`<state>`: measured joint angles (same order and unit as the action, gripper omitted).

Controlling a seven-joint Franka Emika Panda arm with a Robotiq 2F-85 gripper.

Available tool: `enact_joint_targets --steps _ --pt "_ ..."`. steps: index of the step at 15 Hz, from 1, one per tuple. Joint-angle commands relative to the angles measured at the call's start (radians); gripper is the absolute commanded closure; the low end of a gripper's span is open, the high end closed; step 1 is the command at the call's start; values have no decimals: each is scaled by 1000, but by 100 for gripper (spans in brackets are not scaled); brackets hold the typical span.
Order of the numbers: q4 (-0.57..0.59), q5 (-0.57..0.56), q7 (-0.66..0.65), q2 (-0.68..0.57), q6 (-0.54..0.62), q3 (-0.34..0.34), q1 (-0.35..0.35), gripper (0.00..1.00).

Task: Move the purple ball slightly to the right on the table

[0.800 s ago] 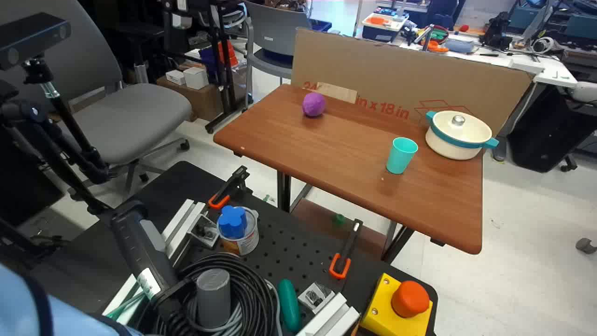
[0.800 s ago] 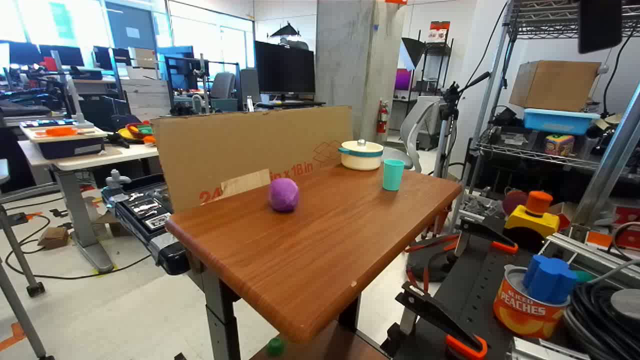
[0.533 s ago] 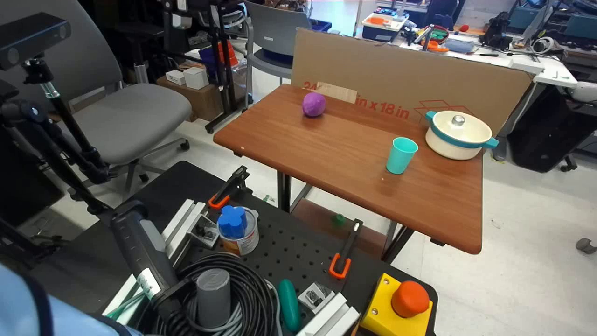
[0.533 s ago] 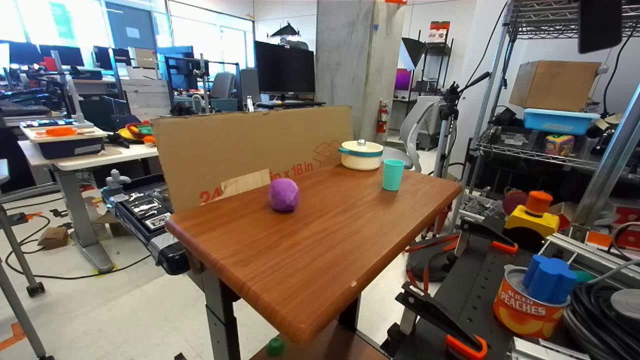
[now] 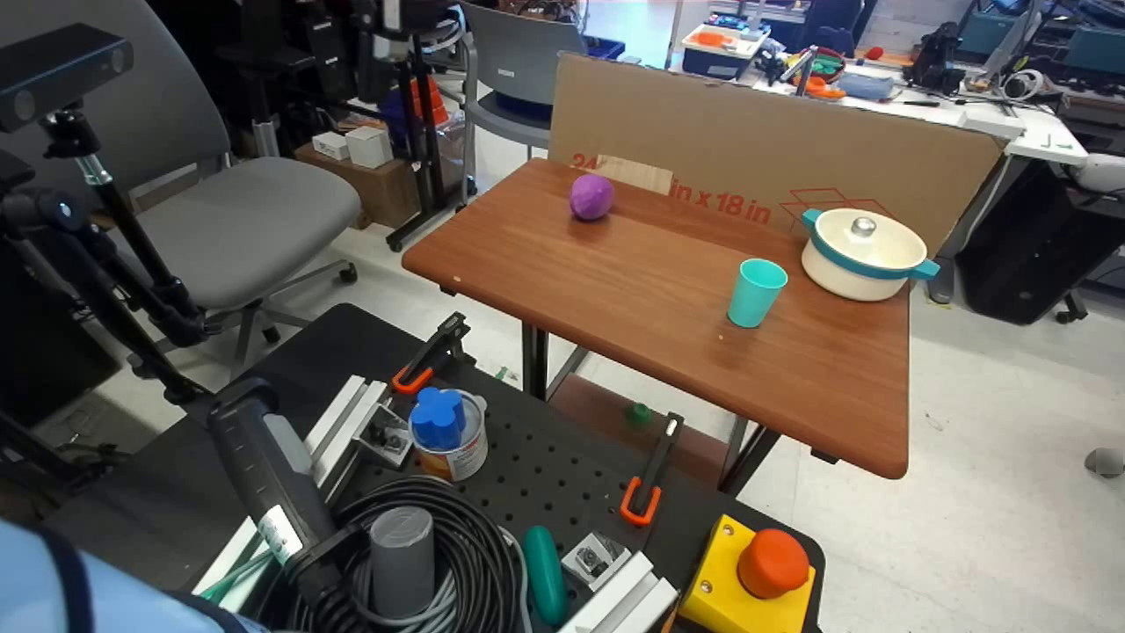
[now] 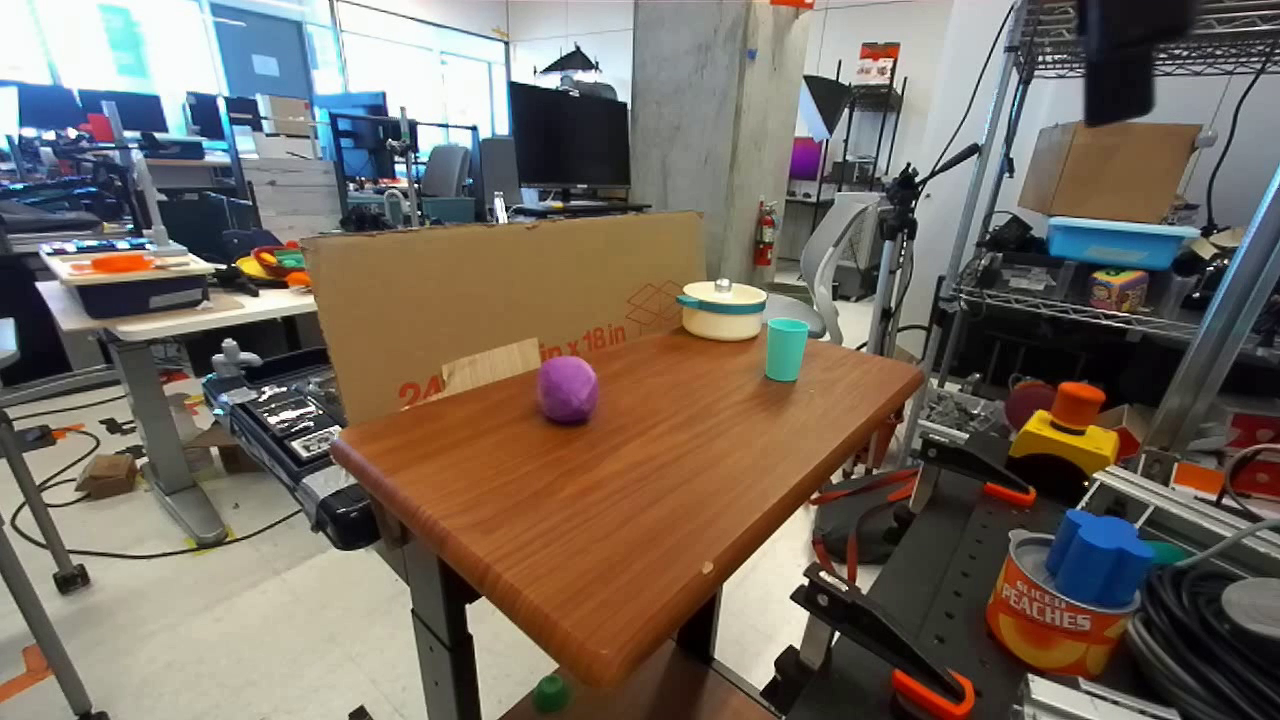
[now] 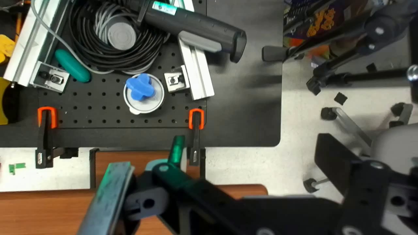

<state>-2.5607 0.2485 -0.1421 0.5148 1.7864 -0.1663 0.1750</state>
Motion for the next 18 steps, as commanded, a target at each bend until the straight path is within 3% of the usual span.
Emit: enact_joint_targets --steps 1,4,7,12,18 --pt "92 -104 -9 -138 158 5 -78 0" --pt "157 -218 -70 -272 355 5 -138 0" --pt "225 -334 -171 -411 477 6 -171 0" --pt "362 -487 -352 -635 511 46 -150 0" --pt "531 -458 -403 -825 523 78 -56 0"
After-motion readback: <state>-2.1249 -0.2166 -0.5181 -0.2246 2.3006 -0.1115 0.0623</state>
